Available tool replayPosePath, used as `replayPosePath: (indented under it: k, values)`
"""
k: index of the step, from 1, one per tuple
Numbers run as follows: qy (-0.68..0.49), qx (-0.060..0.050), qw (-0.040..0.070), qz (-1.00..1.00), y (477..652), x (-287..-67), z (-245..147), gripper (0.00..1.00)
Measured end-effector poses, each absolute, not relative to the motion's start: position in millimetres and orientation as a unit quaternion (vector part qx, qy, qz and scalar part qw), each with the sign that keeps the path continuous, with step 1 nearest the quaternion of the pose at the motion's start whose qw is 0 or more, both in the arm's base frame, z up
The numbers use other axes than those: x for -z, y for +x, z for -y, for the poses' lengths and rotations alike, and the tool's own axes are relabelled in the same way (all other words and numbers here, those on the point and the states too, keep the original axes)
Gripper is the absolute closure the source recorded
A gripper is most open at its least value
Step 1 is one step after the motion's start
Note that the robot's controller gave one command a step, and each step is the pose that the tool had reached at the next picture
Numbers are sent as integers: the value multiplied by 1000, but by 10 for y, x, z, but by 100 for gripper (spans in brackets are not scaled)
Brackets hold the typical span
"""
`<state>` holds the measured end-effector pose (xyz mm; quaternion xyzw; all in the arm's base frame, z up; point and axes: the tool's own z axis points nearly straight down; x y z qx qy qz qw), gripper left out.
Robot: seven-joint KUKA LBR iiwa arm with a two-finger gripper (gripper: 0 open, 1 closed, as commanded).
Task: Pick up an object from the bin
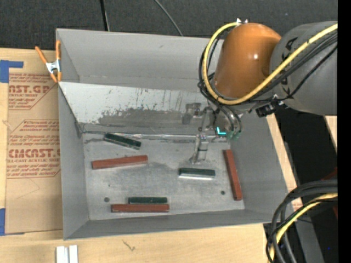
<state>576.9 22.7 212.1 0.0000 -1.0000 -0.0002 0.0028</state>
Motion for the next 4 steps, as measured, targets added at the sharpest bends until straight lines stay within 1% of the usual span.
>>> replayPosePath:
  k: [1,2,3,4]
  values:
    - [0,0,-1,1000,5786,-2162,-227,0]
    - [95,0,-3,995,5535,-2078,-110,0]
    - [175,0,-2,985,5389,-1577,64,0]
    - [63,0,-1,998,5648,-1016,587,100]
